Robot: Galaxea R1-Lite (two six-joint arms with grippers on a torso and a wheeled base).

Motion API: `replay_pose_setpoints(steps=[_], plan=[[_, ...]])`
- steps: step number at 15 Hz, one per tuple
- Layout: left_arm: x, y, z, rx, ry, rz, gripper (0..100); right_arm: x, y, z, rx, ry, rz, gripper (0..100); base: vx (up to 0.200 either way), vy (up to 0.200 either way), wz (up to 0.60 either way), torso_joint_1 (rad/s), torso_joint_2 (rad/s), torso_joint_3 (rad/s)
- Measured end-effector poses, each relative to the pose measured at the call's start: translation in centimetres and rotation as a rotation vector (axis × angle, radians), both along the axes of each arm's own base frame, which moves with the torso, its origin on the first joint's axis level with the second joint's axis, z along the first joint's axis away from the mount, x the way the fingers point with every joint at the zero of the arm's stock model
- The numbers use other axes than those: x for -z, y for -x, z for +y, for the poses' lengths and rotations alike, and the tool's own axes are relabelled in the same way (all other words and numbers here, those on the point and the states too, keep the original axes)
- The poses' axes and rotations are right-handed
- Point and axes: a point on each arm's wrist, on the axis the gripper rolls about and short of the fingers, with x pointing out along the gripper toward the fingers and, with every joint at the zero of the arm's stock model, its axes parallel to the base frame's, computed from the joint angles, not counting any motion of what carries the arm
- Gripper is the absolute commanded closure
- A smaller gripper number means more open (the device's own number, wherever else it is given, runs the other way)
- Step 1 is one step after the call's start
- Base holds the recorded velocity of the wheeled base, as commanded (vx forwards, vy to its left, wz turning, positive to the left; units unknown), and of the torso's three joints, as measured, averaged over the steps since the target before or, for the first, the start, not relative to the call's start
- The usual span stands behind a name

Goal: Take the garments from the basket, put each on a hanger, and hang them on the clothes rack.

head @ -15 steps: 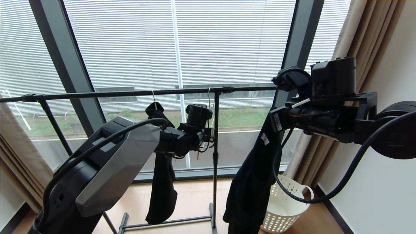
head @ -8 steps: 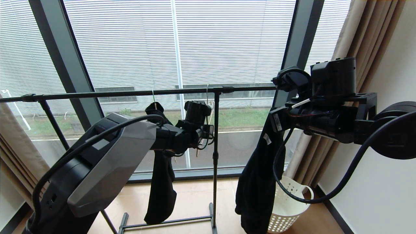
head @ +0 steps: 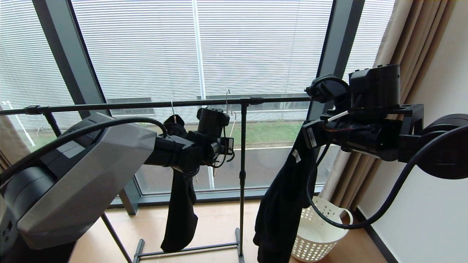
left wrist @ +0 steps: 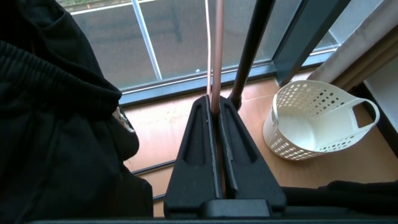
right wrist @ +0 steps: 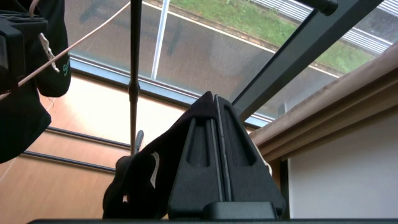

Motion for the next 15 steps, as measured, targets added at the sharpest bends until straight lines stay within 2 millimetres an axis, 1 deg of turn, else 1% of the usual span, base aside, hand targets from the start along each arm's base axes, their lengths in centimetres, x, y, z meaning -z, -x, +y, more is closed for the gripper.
replay_pose_setpoints(steps=[2,5,10,12,15], plan=[[-0.4,1.5,0.6,0.008,-0.01,0.015,100,0.1,-0.1,0.0,0.001,0.002,0.002,100,0.0,0.0,0.0,0.0,0.0,0.0],[-1.4,4.5,1.7,0.023,-0.021,0.035,100,0.2,-0.3,0.1,0.0,-0.001,-0.004,100,0.0,0.0,0.0,0.0,0.0,0.0],[-2.5,10.8,4.4,0.071,0.01,-0.005,100,0.7,-0.6,0.3,0.001,0.006,0.005,100,0.0,0.0,0.0,0.0,0.0,0.0],[-2.4,13.7,5.9,0.131,-0.003,0.017,100,0.8,-0.6,0.3,0.001,0.007,0.007,100,0.0,0.0,0.0,0.0,0.0,0.0],[-2.2,18.0,8.2,0.318,0.002,0.023,100,0.9,-0.7,0.4,0.002,0.009,0.009,100,0.0,0.0,0.0,0.0,0.0,0.0]])
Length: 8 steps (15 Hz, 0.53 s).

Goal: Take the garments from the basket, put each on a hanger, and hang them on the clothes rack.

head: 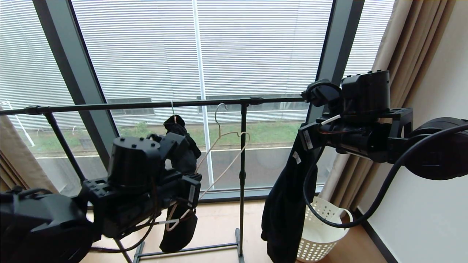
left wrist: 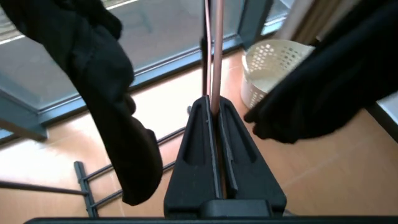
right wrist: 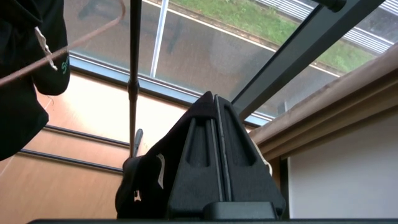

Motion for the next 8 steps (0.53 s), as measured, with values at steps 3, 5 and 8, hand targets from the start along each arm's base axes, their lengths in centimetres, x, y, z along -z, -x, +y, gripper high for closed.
replay_pose_setpoints(steps=[3,5,8], plan=[[0.6,3.0,1.5,0.125,0.036,-0.049,100,0.3,-0.4,0.2,0.004,0.004,0.004,100,0.0,0.0,0.0,0.0,0.0,0.0],[1.0,4.5,1.9,0.203,0.068,-0.096,100,0.4,-0.7,0.2,0.007,0.006,0.008,100,0.0,0.0,0.0,0.0,0.0,0.0],[1.8,6.1,2.1,0.273,0.067,-0.106,100,0.6,-1.0,0.1,0.013,0.007,0.01,100,0.0,0.0,0.0,0.0,0.0,0.0]])
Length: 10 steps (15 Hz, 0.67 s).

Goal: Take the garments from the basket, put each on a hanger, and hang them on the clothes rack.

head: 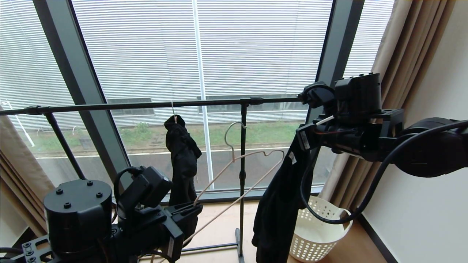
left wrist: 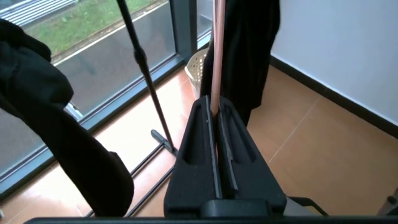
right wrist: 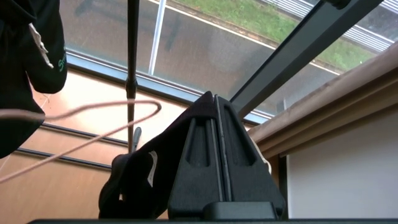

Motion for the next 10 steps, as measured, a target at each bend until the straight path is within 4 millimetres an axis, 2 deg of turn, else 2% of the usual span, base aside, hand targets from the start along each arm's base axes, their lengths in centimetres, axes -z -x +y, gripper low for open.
replay_pose_setpoints(steps=[2,6,10], plan=[[0.2,0.3,0.0,0.009,-0.005,0.004,100,0.1,-0.3,0.0,0.004,0.001,0.002,100,0.0,0.0,0.0,0.0,0.0,0.0],[0.1,0.6,0.1,0.018,-0.001,0.002,100,0.3,-2.2,-1.5,0.066,-0.002,-0.002,100,0.0,0.0,0.0,0.0,0.0,0.0],[-0.2,1.0,0.3,0.077,0.027,0.008,100,1.0,-3.6,-2.0,0.094,0.003,0.008,100,0.0,0.0,0.0,0.0,0.0,0.0]])
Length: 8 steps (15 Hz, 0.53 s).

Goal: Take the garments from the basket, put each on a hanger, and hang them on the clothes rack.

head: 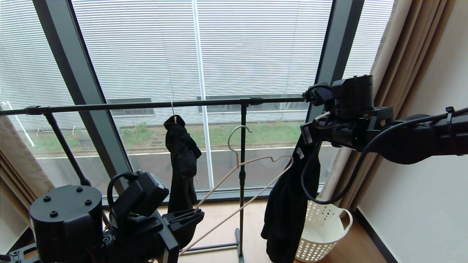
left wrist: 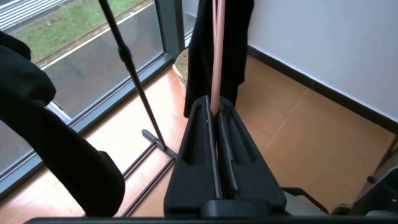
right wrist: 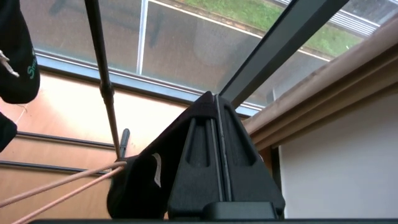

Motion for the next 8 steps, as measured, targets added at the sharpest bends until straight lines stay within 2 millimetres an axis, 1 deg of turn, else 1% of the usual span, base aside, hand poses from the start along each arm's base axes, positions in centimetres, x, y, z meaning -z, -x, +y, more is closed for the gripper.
replay_pose_setpoints(steps=[3,8], plan=[[-0.12,0.27,-0.05,0.018,0.009,0.0,100,0.46,-0.39,0.07,0.002,0.004,0.009,100,0.0,0.0,0.0,0.0,0.0,0.0],[-0.13,-0.01,-0.51,0.023,0.015,0.008,100,0.91,-0.15,0.67,-0.002,0.013,0.02,100,0.0,0.0,0.0,0.0,0.0,0.0]])
